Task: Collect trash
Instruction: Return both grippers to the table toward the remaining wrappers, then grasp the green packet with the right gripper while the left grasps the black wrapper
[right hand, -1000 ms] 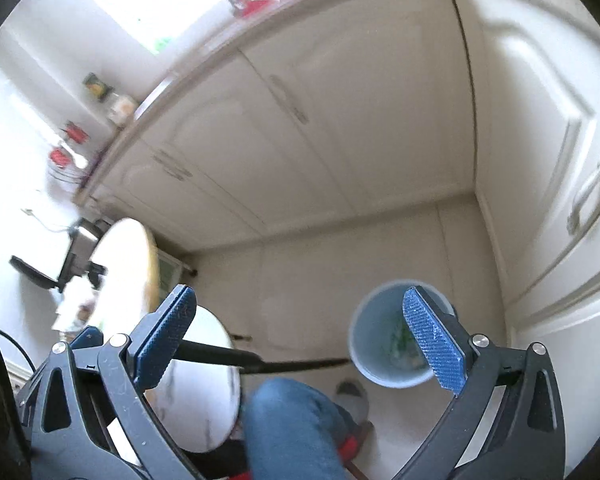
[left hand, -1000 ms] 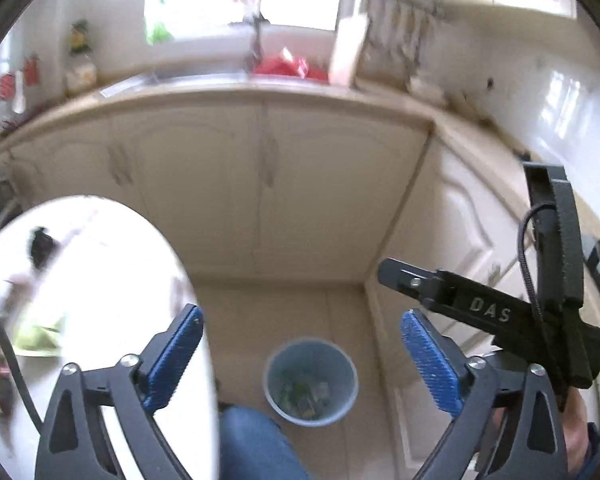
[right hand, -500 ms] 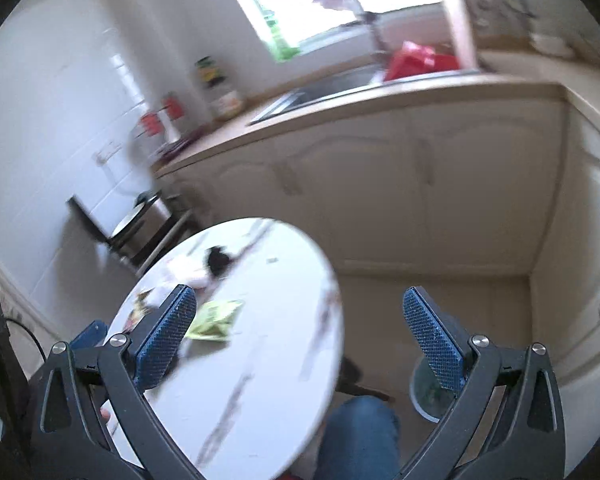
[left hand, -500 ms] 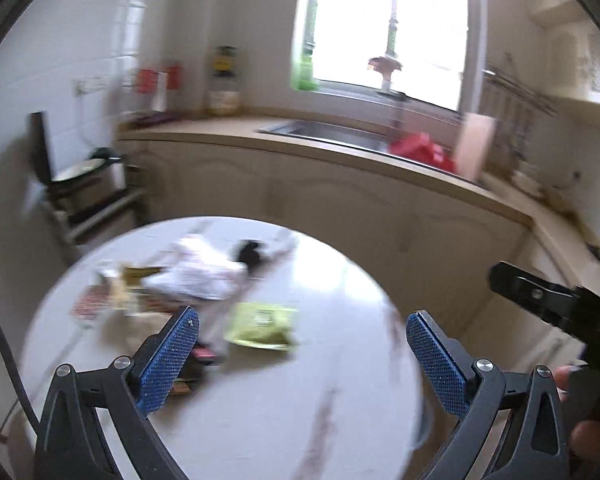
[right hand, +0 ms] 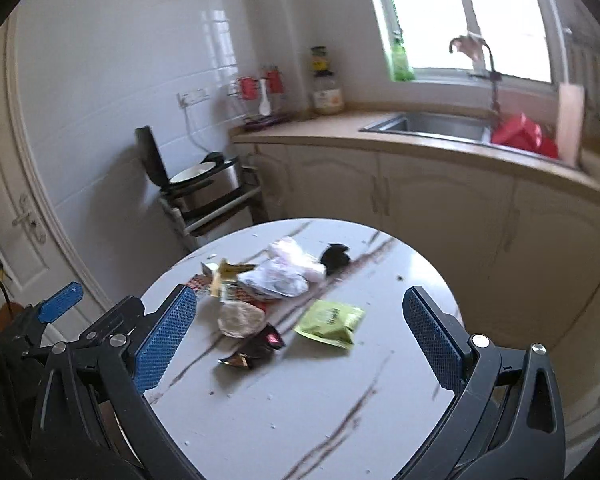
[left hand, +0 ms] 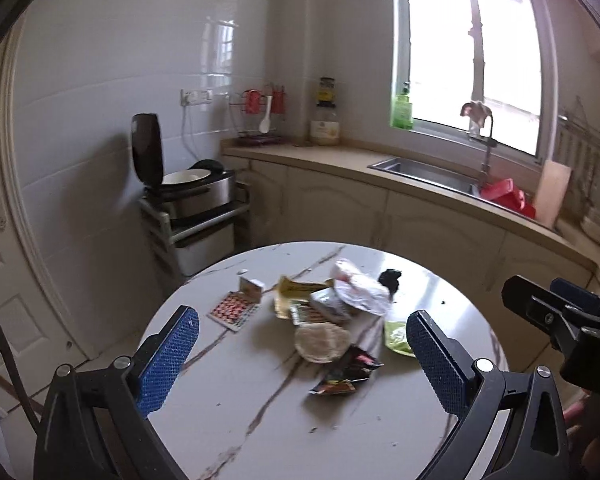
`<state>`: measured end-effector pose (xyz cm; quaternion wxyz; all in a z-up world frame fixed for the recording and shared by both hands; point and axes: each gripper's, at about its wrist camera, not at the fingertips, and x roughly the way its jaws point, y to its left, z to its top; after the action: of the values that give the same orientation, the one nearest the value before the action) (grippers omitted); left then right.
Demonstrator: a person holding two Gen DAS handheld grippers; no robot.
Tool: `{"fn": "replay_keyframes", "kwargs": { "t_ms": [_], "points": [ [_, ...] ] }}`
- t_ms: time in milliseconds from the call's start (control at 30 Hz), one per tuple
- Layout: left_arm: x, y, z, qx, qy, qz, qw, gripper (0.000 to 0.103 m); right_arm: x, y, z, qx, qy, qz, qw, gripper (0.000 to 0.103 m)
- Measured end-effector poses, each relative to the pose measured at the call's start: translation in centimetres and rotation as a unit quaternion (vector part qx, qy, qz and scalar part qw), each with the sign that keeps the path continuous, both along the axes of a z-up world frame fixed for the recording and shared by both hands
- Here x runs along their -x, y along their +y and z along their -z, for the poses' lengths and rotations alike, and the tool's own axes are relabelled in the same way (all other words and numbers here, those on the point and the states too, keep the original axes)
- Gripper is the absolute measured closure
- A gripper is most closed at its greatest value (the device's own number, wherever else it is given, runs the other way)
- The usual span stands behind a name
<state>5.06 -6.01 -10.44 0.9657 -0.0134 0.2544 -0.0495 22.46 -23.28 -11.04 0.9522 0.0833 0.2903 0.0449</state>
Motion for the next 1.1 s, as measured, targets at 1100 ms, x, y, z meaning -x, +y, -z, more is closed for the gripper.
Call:
{"fn": "replay_keyframes", "kwargs": {
  "t_ms": [1100],
  "points": [
    [-14.9, -1.6, 8.1, 0.005, 0.19, 0.057, 0.9801, 0.001, -14.2, -1.5, 16.0, 0.023, 0.228, -0.014, 0.973, 0.0]
  ]
}}
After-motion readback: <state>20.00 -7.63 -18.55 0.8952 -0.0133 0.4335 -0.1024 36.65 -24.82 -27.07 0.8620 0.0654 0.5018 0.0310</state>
